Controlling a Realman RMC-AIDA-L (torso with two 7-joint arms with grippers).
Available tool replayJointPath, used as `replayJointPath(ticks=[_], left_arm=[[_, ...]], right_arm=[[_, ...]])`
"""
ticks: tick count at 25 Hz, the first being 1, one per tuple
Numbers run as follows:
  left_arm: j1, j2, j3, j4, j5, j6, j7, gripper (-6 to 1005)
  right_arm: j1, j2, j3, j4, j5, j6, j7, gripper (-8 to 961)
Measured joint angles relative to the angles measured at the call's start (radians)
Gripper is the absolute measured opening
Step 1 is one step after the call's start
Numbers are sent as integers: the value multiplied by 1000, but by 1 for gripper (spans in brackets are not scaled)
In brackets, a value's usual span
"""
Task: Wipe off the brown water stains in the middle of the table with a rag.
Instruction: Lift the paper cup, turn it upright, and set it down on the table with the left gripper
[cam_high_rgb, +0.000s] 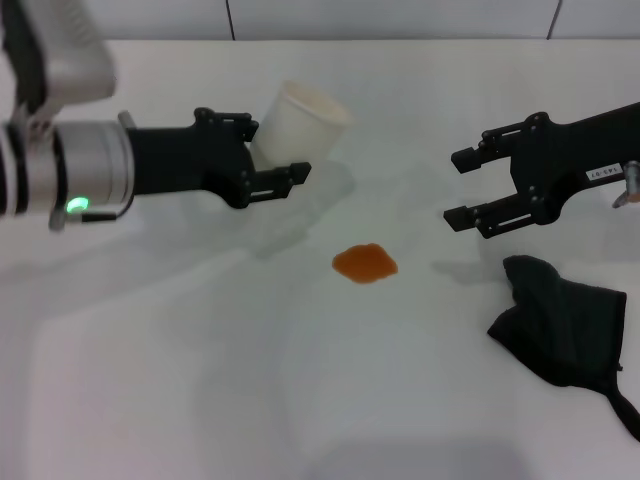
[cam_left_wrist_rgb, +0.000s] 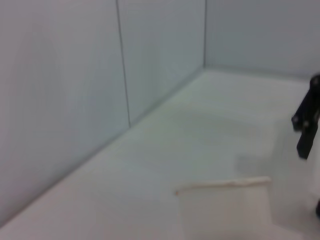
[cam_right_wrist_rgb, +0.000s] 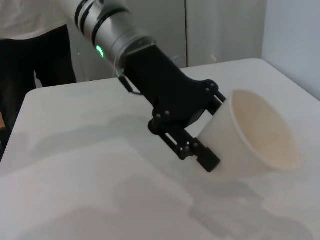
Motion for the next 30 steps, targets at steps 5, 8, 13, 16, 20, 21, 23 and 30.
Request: replayJointPath(ticks=[5, 8, 13, 16, 20, 21, 23, 30], left_arm=[[43, 1, -44, -187, -196, 27, 295, 602], [65, 1, -68, -301, -294, 39, 458, 611], [80, 1, -96, -402, -352, 48, 576, 609], [84, 1, -126, -462, -358, 36, 650, 609], [74, -1, -144, -536, -360, -6, 739, 610], [69, -2, -144, -553, -361, -22, 758, 610], [63, -4, -144, -574, -361, -43, 781, 610], [58, -5, -139, -608, -407, -49, 826, 610]], right_arm=[[-1, 1, 0, 0, 0, -3, 4, 739], [-2, 1, 0, 0, 0, -4, 10, 739], [-5, 2, 0, -1, 0, -7, 21, 739], [-7, 3, 0, -1, 1, -8, 26, 739], [-7, 3, 0, 3, 1, -4, 27, 738], [-6, 3, 0, 4, 1, -4, 27, 738], [-4, 4, 0, 5, 3, -2, 27, 738], [-5, 4, 0, 7, 15, -1, 28, 738]])
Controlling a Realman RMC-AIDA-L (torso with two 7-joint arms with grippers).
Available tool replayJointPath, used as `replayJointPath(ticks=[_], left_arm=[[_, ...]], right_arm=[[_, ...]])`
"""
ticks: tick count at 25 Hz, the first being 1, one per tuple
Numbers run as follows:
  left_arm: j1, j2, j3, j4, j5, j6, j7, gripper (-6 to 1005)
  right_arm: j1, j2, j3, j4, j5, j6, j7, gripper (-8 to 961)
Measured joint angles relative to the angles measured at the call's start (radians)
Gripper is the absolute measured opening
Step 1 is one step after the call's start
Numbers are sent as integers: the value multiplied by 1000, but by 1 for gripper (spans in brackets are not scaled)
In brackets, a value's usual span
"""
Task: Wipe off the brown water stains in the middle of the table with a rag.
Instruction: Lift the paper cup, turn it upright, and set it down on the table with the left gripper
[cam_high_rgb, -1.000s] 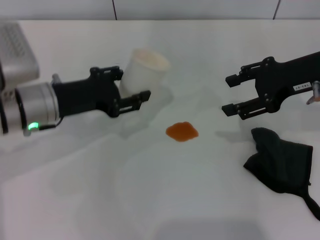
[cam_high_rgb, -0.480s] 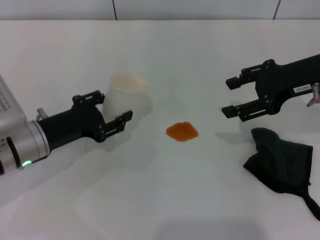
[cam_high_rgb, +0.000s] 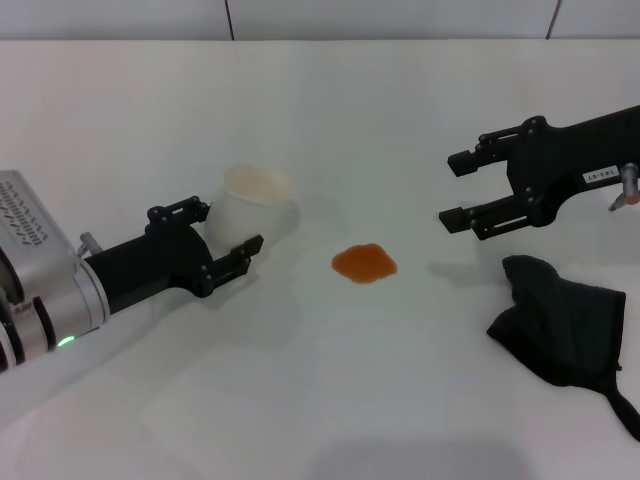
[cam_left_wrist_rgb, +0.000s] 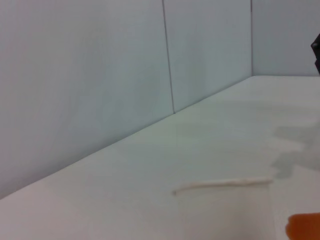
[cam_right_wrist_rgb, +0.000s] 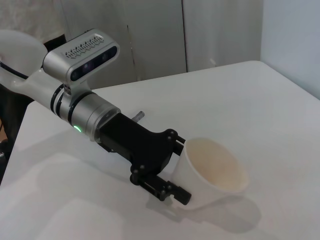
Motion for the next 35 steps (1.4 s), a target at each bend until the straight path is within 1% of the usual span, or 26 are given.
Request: replayJointPath(ticks=[9, 12, 18, 20, 25, 28, 33, 35], left_arm=[[17, 0, 1, -41, -2, -1, 35, 611], [33, 0, 1, -45, -3, 2, 56, 686], [61, -1, -1, -46, -54, 5, 68, 694], [61, -1, 0, -46, -57, 6, 62, 724], [28, -2, 1, -60, -58, -6, 38, 800], [-5, -1, 2, -72, -56, -20, 16, 845], [-51, -1, 6, -92, -48, -65, -18, 894], [-71, -1, 7, -108, -48, -80, -28, 894]], right_arm=[[-2, -1, 1, -3, 1, 3, 0, 738], [-2, -2, 2, 0, 1, 4, 0, 738], [-3, -4, 2, 2, 1, 4, 0, 738], [-3, -4, 2, 2, 1, 4, 0, 738], [-5, 0, -2, 2, 1, 4, -1, 738], [-7, 1, -2, 2, 1, 2, -1, 738], [-9, 3, -8, 2, 11, 0, -3, 738], [-10, 3, -9, 2, 14, 0, -4, 738]])
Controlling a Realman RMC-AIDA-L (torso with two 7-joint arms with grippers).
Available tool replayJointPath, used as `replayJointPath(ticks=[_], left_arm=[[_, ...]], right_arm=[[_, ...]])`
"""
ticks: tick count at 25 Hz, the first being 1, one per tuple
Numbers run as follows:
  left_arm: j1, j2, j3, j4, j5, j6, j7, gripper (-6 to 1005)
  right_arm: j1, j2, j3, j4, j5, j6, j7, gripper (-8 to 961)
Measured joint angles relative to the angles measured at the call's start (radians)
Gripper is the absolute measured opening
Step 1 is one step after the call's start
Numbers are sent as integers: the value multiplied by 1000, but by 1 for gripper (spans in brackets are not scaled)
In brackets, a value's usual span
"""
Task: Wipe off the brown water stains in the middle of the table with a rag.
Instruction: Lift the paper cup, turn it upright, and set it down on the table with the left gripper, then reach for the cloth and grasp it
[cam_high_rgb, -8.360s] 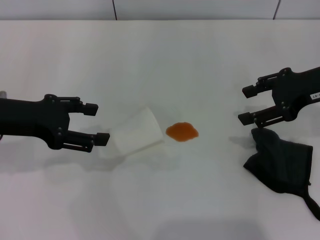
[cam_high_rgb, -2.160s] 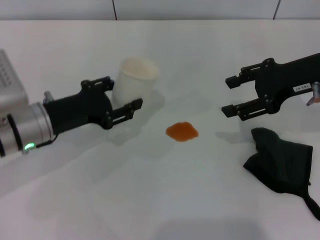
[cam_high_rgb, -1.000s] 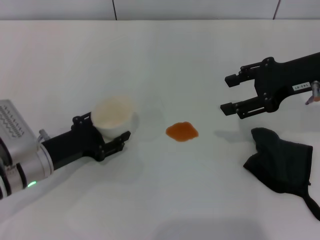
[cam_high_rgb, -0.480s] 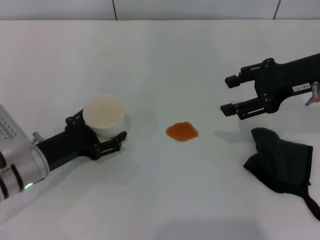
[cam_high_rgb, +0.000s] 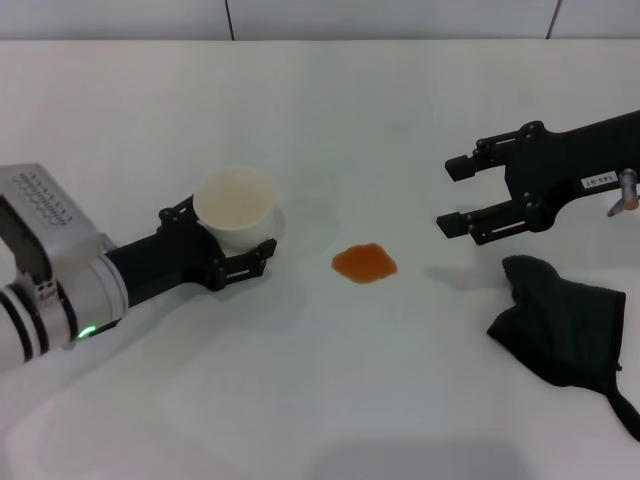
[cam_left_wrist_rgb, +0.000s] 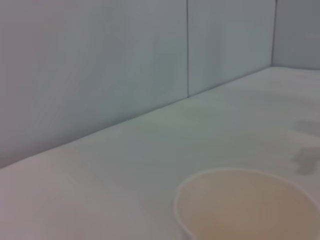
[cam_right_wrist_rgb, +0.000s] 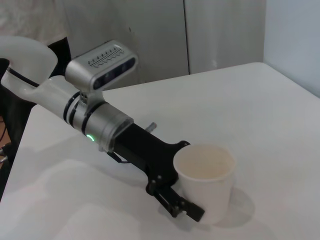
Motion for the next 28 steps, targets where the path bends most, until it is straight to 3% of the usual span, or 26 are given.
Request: replayJointPath(ticks=[6, 20, 25, 28], left_arm=[[-6, 0, -1, -11, 0, -6, -1, 894], [124, 4, -9, 7, -94, 103, 47, 894], [215, 45, -3, 62, -91, 278, -22, 894], [277, 74, 1, 168, -24, 387, -147, 894]], right_arm=[[0, 0, -1, 0, 2, -1, -3, 738], [2, -1, -1, -5, 2, -9, 6, 737], [-5, -7, -1, -44, -24, -40, 74, 737], [-23, -7, -1, -116, -53, -66, 140, 737]])
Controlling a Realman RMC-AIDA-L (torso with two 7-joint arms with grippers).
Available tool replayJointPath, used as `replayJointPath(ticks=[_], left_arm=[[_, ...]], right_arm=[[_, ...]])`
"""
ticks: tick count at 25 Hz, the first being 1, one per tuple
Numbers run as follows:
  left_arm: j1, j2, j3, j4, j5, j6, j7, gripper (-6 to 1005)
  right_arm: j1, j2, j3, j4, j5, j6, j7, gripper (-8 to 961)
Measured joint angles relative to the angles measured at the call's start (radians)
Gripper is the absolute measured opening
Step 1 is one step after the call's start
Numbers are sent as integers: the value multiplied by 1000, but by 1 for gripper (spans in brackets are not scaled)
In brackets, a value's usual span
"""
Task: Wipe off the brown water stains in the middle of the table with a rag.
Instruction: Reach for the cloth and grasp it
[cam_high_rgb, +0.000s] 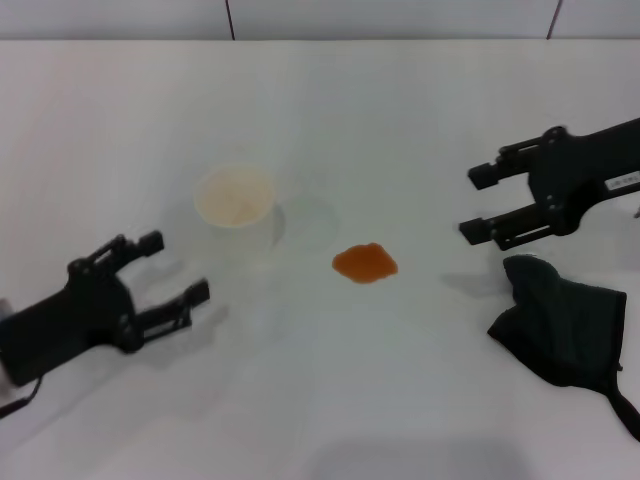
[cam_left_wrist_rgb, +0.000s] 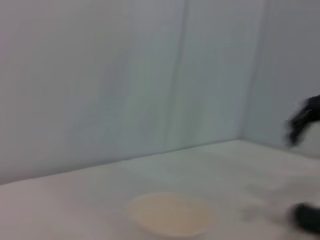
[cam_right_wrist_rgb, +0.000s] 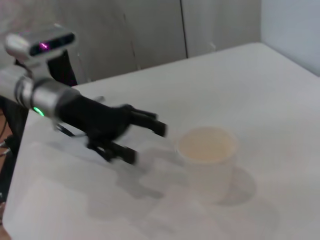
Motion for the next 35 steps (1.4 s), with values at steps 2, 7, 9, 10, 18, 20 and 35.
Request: replayJointPath(ticks=[2, 7, 9, 10, 18, 20, 35], left_arm=[[38, 9, -2, 104, 75, 81, -112, 894], [121, 7, -10, 433, 256, 240, -375, 894], [131, 5, -12, 531, 309, 285, -448, 894], [129, 4, -14, 581, 340, 307, -489, 894], [12, 28, -38, 685, 480, 395, -651, 894], [-22, 31, -36, 688, 516, 413, -668, 894], [-130, 29, -28, 719, 629, 435, -700, 894]], right_arm=[[-14, 0, -3, -55, -31, -17, 66, 737], [-40, 4, -70, -167, -152, -28, 291, 737], [-36, 5, -125, -195, -213, -20, 396, 737], [-33, 6, -156, -209, -243, -17, 447, 733], [18, 10, -362, -271, -444, -34, 861, 702], [23, 13, -373, -260, -456, -35, 907, 694], [44, 18, -421, -80, -492, 61, 990, 635]])
